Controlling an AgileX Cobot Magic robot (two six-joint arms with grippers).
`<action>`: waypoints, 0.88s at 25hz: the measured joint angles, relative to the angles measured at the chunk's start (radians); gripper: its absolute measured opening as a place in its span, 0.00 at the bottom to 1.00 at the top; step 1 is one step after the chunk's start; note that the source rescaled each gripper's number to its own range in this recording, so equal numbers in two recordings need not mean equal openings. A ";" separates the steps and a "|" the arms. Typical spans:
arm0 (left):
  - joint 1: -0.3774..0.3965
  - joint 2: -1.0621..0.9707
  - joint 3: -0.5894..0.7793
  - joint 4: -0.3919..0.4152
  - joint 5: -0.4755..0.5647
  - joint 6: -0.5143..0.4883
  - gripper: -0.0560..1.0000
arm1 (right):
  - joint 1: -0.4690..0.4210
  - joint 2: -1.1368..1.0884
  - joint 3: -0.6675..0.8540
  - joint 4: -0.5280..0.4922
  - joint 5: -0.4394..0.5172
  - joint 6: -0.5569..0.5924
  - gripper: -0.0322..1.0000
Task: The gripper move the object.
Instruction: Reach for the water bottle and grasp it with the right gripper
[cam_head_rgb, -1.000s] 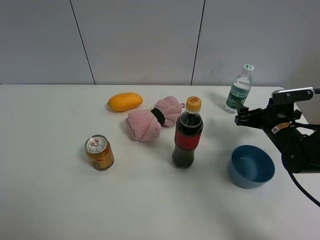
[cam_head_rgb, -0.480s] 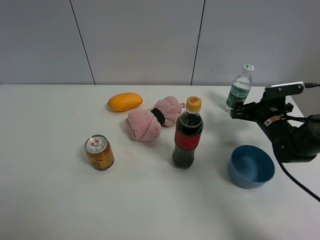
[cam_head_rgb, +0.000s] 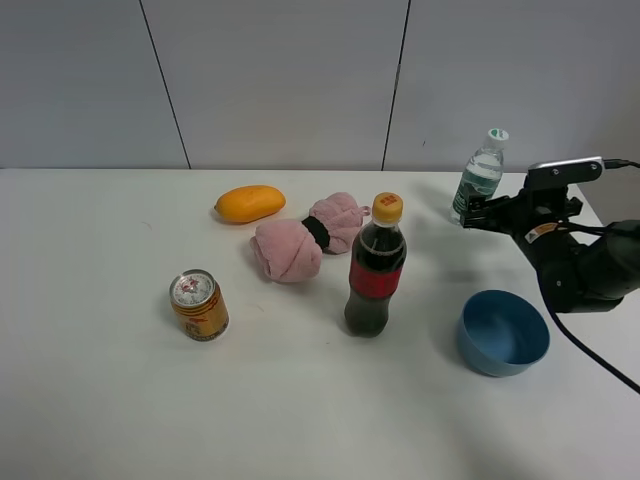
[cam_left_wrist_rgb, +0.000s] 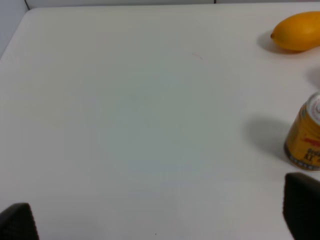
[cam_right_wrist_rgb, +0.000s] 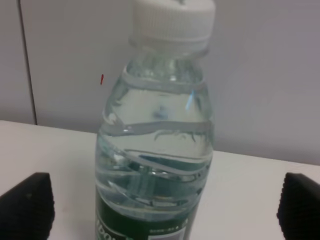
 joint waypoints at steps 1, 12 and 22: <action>0.000 0.000 0.000 0.000 0.000 0.000 1.00 | -0.001 0.008 -0.011 -0.002 0.000 0.000 0.78; 0.000 0.000 0.000 0.000 0.000 0.000 1.00 | -0.001 0.101 -0.176 -0.047 -0.001 0.039 0.78; 0.000 0.000 0.000 0.000 0.000 0.000 1.00 | -0.001 0.197 -0.281 -0.068 -0.001 0.052 0.78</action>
